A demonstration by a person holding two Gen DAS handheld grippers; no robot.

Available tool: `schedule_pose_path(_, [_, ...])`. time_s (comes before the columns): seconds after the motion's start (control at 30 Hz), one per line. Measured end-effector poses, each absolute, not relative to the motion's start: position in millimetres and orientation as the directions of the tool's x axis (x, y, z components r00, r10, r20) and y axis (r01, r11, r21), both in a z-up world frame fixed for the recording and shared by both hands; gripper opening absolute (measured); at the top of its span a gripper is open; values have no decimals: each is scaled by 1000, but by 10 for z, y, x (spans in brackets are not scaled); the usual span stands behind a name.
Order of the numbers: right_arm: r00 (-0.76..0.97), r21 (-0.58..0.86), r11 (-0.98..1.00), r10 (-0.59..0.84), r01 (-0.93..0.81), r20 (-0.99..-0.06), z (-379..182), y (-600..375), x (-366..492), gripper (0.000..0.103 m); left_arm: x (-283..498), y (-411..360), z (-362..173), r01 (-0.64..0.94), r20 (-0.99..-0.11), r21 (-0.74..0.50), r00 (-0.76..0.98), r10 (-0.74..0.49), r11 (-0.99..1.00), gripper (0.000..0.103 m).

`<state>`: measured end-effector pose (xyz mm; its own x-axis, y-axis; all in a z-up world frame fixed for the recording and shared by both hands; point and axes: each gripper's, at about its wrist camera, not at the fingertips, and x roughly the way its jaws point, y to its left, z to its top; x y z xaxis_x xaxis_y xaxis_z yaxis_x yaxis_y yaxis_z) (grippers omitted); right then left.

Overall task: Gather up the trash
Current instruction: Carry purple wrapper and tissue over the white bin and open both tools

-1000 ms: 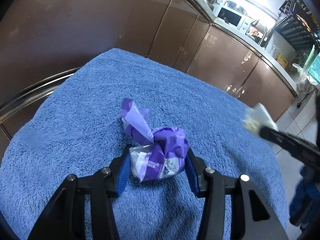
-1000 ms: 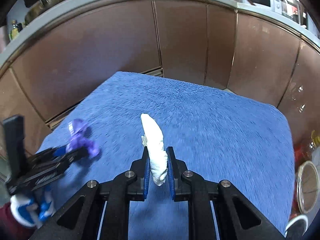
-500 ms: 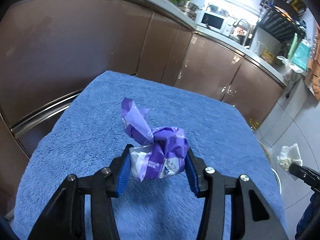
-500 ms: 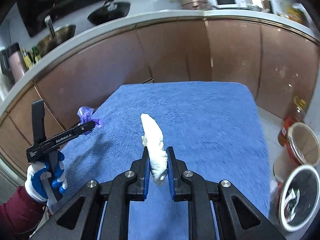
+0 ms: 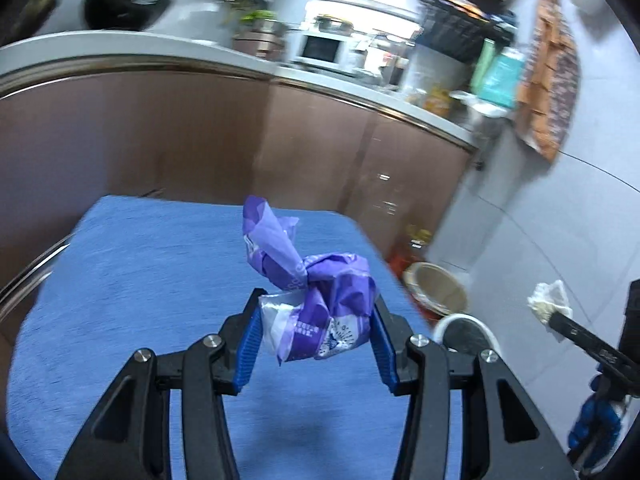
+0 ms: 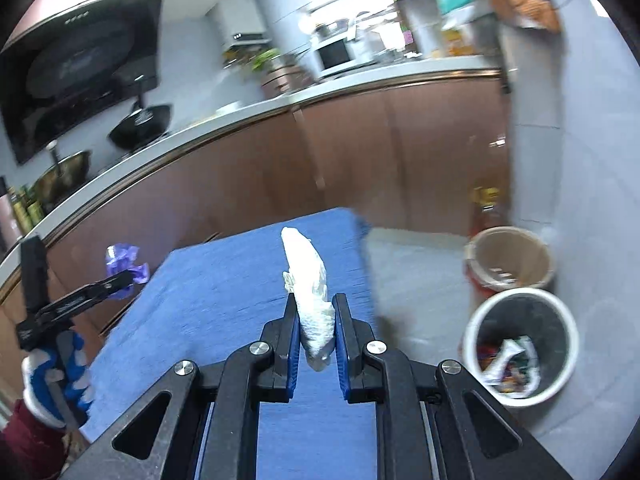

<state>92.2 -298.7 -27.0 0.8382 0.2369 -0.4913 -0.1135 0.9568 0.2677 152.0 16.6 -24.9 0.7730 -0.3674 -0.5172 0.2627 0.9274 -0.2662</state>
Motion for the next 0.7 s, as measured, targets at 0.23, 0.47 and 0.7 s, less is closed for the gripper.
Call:
schedule_pose_path(0.23, [868,258,964,70,68,-491,-380,-3658,872,14,1716,-1021,-144,448,-543,-243,672,-503,860,46])
schedule_pose_path(0.47, [838,239,944,-63,226,-541,-713,-4247,1008,15,2029,-2342,-304,590,-616,-205,543,-571,781,47])
schedule_pose_path(0.7, [780,225,920,-122,320,-613,-1088,-4705,1279,17,2465,-3336,-755,616,-705,-234,425,-568,752,47])
